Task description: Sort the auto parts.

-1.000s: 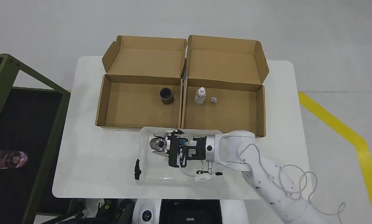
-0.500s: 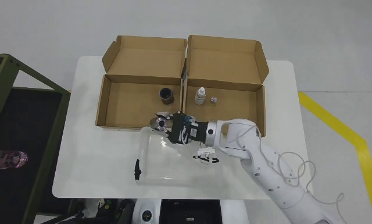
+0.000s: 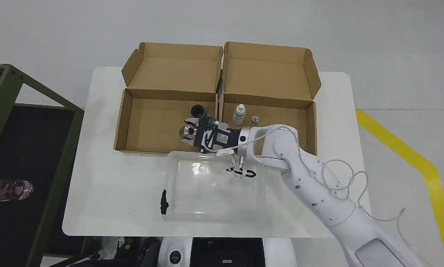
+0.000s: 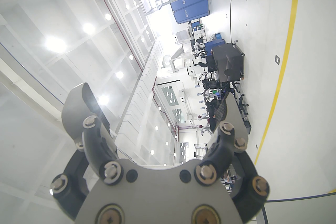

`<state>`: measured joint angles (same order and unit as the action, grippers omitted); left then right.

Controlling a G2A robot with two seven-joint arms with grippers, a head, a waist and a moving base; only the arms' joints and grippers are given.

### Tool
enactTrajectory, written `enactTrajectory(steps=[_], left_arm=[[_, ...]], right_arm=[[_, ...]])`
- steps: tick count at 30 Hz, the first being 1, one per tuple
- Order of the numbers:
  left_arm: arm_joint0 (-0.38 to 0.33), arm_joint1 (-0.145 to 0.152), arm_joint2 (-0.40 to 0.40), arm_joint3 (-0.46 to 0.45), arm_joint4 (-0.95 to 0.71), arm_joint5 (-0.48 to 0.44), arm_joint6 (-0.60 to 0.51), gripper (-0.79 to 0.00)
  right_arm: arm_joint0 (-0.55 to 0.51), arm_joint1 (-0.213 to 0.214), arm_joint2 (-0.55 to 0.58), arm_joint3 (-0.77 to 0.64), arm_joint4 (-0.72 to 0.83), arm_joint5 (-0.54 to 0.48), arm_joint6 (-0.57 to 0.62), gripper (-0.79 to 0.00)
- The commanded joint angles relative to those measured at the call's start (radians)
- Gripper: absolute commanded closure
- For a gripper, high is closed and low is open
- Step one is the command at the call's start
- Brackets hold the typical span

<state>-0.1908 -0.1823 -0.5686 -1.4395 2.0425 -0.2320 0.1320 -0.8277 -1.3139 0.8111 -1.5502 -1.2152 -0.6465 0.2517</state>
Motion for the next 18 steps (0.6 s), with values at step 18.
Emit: enactTrajectory(steps=[18], left_arm=[[0.0,0.0,0.0,0.0,0.0,0.0,0.0,-0.785]], right_arm=[[0.171,-0.08,-0.14,0.223,0.053,0.049,0.164,0.0]])
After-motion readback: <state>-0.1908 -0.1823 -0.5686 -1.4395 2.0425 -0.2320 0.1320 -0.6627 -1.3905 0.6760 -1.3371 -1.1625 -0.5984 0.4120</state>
